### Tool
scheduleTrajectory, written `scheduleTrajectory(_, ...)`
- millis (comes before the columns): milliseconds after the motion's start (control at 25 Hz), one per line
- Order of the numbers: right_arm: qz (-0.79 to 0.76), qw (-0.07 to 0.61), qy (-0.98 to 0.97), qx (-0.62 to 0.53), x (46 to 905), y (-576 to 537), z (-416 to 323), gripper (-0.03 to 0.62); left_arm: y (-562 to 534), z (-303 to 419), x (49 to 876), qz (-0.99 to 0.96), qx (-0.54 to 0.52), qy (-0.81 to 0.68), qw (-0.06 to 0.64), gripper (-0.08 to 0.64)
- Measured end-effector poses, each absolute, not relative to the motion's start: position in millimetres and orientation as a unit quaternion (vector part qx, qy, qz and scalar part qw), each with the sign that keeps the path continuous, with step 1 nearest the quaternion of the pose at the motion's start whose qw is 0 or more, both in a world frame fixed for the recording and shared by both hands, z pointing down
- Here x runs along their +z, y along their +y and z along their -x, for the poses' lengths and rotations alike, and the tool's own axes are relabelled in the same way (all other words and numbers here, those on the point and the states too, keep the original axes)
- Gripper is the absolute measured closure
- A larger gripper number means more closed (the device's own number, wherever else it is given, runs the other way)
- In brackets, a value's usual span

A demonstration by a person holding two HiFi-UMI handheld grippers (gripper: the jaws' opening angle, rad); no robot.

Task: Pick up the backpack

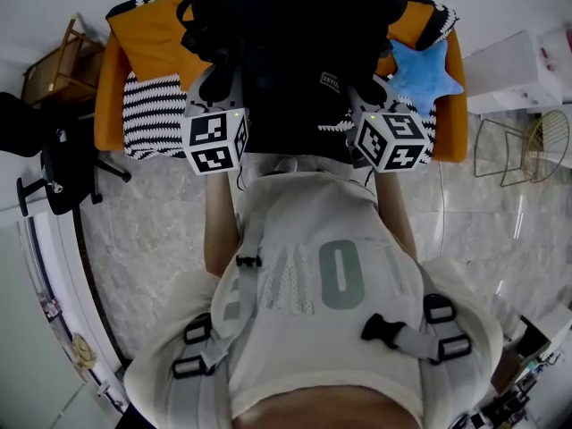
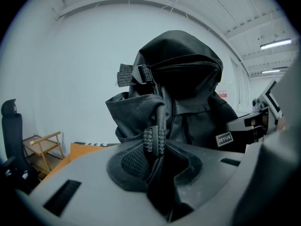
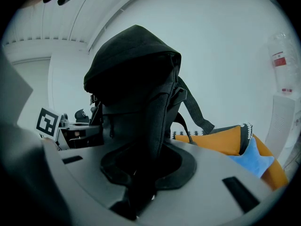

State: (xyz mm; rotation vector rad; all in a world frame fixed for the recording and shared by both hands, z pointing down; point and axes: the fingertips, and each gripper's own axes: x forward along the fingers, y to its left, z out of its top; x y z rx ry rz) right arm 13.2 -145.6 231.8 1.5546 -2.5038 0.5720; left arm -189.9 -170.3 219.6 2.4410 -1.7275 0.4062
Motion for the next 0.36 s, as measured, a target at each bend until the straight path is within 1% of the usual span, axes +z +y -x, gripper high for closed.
scheduleTrajectory(360, -0.516, 0.074, -0.832, 0.189, 236.6, -152.8, -18.0, 0.511, -174.3, 185.5, 224.9, -0.810, 0.135, -0.567, 0.062, 0.476)
